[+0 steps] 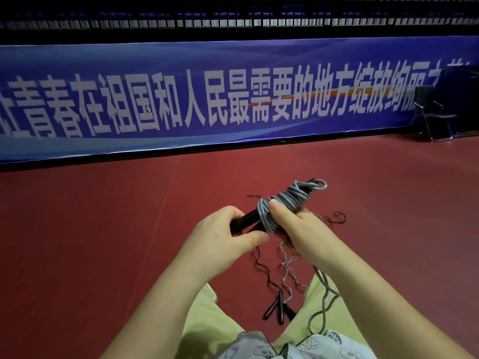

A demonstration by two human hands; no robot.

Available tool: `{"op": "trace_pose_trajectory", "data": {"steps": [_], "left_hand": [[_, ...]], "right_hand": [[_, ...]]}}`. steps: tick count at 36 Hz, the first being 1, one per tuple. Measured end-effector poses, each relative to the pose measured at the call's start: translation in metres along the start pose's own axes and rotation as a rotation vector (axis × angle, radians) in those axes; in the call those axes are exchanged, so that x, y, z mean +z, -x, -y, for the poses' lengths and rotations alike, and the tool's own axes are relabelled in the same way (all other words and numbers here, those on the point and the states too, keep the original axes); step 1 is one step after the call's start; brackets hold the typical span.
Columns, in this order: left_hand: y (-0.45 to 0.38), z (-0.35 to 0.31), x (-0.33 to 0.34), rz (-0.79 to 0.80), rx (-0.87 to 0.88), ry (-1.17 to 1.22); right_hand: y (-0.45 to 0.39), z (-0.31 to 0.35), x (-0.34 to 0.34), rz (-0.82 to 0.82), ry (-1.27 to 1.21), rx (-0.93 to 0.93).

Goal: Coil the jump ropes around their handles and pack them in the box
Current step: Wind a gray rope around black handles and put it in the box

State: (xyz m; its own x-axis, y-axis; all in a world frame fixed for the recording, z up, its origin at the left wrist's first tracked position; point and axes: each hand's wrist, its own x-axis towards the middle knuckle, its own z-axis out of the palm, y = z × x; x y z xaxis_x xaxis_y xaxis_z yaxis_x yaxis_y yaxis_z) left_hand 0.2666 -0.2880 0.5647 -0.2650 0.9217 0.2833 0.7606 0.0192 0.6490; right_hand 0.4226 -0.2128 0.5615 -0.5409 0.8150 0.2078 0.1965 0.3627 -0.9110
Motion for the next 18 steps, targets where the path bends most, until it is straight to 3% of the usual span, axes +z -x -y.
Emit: {"op": "trace_pose_trajectory", "data": {"steps": [3,5,13,18], "left_hand": [[-0.002,0.001,-0.004,0.089,-0.016,0.030],[-0.001,0.002,-0.009,0.238,0.001,0.133],[0.007,0.017,-0.002,1.088,-0.017,1.222],[0.010,0.018,0.014,1.288,-0.159,1.470]], "right_hand": [[0.003,0.000,-0.001,0.003,-0.012,-0.053],[0.005,0.000,-0.003,0.042,-0.016,-0.099],[0.008,0.000,-0.008,0.298,-0.274,-0.180],[0.004,-0.001,-0.014,0.340,-0.226,-0.165]]}}
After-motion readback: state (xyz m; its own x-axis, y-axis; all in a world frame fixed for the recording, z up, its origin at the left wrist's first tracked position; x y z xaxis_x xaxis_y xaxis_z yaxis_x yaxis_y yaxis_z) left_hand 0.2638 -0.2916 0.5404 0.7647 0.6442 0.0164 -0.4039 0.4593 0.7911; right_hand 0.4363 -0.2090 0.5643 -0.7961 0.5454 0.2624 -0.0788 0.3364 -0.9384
